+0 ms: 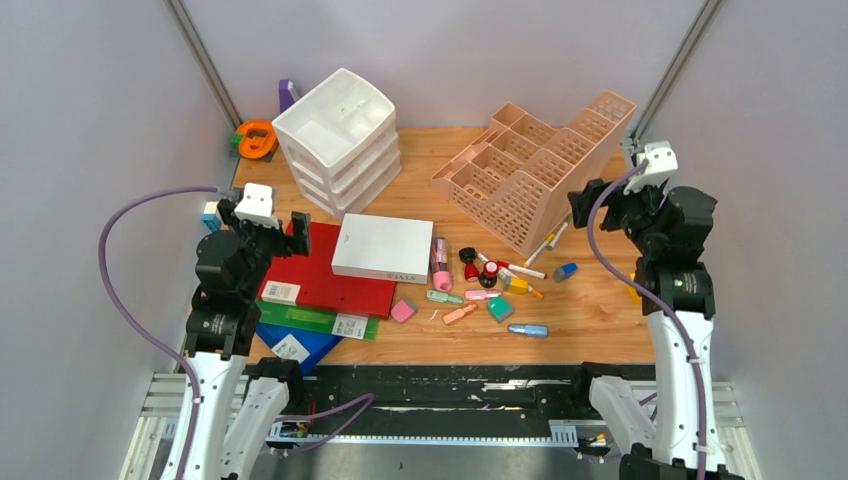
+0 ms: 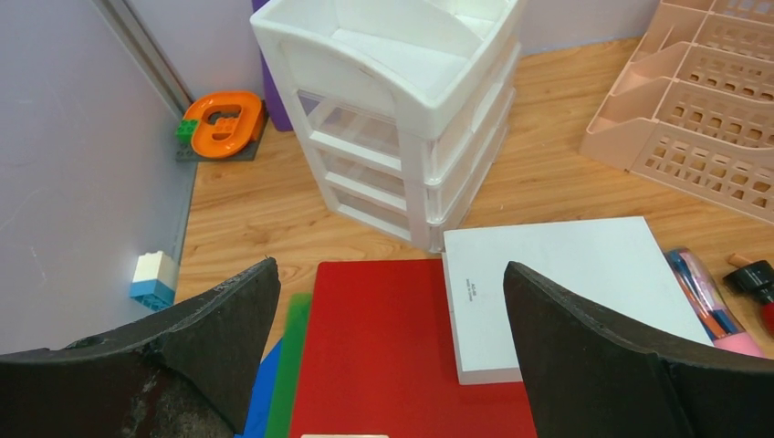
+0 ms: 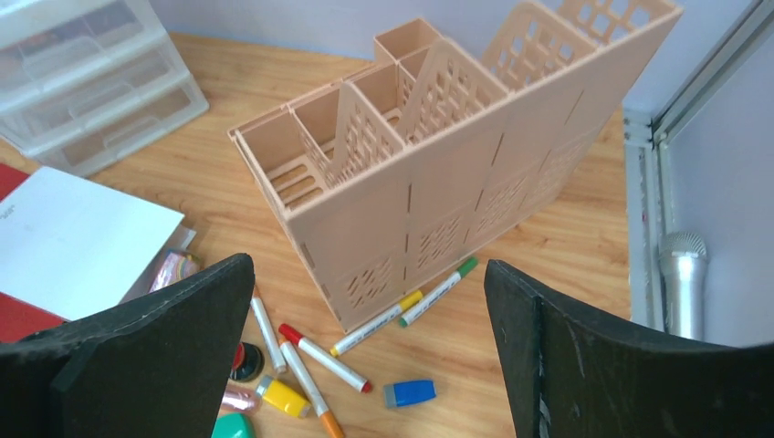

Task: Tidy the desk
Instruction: Move the storage box to the corner of the board.

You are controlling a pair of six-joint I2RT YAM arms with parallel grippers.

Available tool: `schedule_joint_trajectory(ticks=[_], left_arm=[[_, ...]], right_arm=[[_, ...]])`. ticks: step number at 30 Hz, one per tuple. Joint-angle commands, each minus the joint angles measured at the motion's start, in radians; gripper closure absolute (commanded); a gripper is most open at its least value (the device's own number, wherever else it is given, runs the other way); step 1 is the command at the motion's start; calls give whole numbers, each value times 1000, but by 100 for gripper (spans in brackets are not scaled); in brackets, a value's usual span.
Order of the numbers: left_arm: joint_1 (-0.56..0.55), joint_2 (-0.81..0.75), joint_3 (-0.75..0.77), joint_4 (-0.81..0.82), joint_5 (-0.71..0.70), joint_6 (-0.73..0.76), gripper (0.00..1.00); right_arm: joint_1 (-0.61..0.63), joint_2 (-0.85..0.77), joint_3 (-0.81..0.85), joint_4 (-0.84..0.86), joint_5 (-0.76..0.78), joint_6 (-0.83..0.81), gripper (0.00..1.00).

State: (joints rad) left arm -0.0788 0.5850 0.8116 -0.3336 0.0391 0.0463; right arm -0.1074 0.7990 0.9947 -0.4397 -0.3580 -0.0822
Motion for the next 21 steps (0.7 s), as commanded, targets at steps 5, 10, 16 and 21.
schedule_joint_trajectory(ticks=[5, 10, 16, 21], left_arm=[[5, -4, 9, -1, 50, -11, 0], [4, 0, 9, -1, 54, -11, 0], [4, 3, 5, 2, 55, -9, 0], [5, 3, 3, 4, 56, -7, 0]], right_arm=[[65, 161, 160, -51, 47, 16, 0], [139, 221, 170, -40, 94, 44, 0], [161, 291, 172, -33, 65, 102, 2], [222, 352, 163, -10, 161, 56, 4]])
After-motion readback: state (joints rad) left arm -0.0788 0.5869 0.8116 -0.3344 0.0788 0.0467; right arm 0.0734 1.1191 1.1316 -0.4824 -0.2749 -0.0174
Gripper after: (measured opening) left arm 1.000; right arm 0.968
